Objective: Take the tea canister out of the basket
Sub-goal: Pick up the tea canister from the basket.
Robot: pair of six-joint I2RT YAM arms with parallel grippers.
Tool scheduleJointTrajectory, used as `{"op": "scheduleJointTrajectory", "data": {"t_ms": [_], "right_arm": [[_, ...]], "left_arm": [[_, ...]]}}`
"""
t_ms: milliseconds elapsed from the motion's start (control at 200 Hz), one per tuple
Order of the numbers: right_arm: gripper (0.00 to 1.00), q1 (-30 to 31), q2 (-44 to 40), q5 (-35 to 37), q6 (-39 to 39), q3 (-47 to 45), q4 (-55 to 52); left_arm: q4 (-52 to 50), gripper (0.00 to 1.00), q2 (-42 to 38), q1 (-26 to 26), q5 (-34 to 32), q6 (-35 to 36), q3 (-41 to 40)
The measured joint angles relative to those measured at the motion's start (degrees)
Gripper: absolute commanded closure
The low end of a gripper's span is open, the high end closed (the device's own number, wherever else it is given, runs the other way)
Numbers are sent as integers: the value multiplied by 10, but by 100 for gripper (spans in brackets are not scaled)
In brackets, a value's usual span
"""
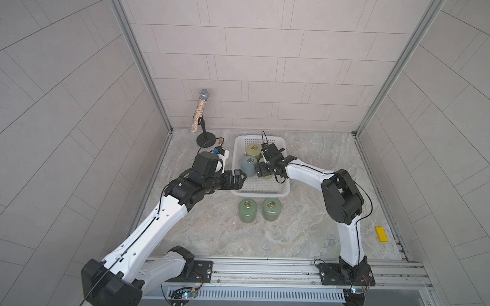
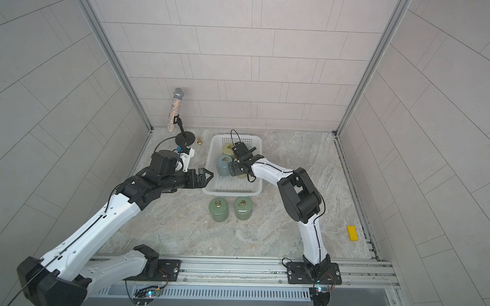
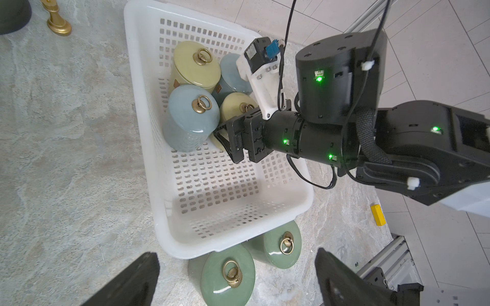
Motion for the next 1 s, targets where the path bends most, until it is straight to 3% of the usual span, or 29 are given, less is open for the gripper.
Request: {"op": "scheduleJointTrajectory", "data": {"t_ms": [80,490,775,1001], "right_arm": [[10,-1,0,0,0,0,0],[37,-2,2,4,-5,2,-1],[36,1,-25,-5,-4,-9,-26],[36,4,-107,-4,-4,-34,-52]], "left_arm": [[0,0,0,0,0,0,0],[0,0,0,0,6,-3,0],[2,0,0,0,15,-7,0],[9,0,0,0,37,-7,-1]]}}
